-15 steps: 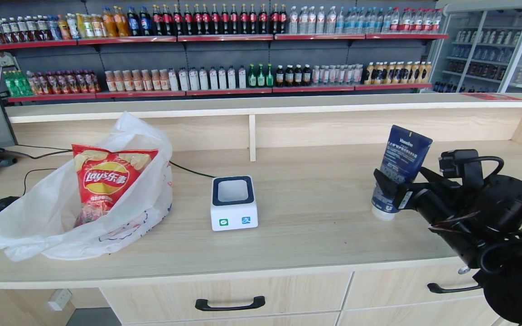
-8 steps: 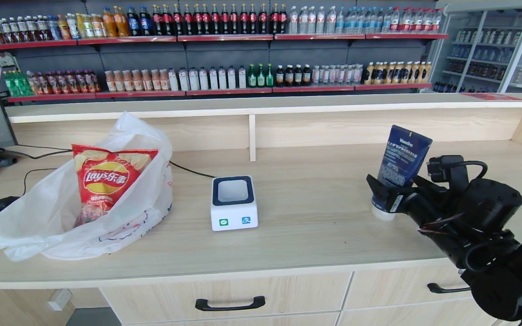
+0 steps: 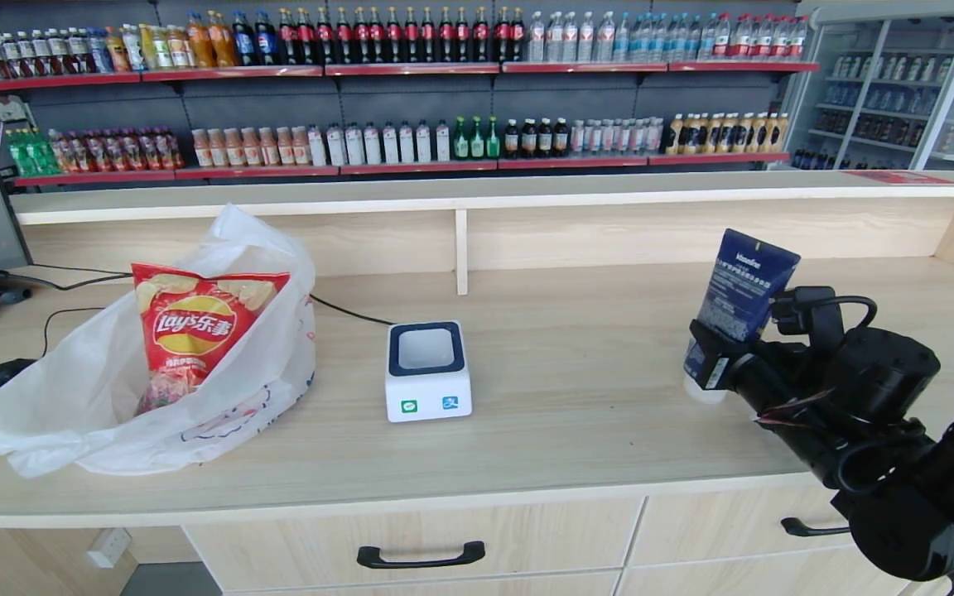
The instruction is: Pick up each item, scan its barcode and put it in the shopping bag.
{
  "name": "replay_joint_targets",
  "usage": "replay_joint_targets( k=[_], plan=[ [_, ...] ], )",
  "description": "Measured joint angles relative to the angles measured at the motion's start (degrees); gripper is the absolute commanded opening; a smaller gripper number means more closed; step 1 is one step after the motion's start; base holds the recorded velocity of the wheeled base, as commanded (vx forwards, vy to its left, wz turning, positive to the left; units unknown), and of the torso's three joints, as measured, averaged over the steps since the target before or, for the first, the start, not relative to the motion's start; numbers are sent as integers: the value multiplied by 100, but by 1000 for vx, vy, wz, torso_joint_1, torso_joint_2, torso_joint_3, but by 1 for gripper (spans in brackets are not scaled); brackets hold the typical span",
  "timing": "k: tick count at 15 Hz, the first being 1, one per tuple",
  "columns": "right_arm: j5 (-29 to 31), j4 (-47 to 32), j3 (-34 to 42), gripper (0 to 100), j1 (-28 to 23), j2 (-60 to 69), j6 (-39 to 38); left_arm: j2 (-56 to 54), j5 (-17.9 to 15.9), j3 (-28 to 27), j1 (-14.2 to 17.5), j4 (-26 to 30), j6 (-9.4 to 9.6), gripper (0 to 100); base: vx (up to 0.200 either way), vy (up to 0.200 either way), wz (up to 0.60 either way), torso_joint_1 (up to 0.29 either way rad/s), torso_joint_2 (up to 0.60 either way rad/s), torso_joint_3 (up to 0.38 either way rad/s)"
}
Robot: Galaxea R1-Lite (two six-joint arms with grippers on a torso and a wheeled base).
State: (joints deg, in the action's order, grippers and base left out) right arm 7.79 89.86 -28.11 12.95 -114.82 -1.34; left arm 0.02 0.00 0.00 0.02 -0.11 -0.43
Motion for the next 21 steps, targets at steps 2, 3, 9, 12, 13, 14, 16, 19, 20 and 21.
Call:
replay_joint_targets(
  k=[2,3,9,12,13,14,16,19,20,21],
  plan=[
    [4,-2,-16,0,-7,2,0,0,-2,0,2,-5,0,100,0,0,0,0,0,0],
    [1,-2,-16,0,-13,9,-5,0,0,0,0,-2,0,100,0,0,0,0,0,0],
    [-2,0,11,0,-16,110,4,0,0,0,2,4,0,100,0,0,0,0,0,0],
    [-2,2,-20,0,17,291,15,0,0,0,-2,4,0,100,0,0,0,0,0,0],
    [4,9,-2,0,48,399,20,0,0,0,-2,4,0,100,0,0,0,0,0,0],
    [4,9,24,0,94,499,26,0,0,0,-2,9,0,100,0,0,0,0,0,0],
    [9,11,122,0,297,750,77,0,0,0,-2,11,18,100,0,0,0,0,0,0],
    [11,11,330,0,736,1078,169,0,0,0,-2,11,27,100,0,0,0,0,0,0],
    [12,11,395,0,913,1168,216,0,0,0,-2,11,27,100,0,0,0,0,0,0],
    [9,9,529,0,1069,1273,278,0,0,0,-2,11,29,100,0,0,0,0,0,0]
  ],
)
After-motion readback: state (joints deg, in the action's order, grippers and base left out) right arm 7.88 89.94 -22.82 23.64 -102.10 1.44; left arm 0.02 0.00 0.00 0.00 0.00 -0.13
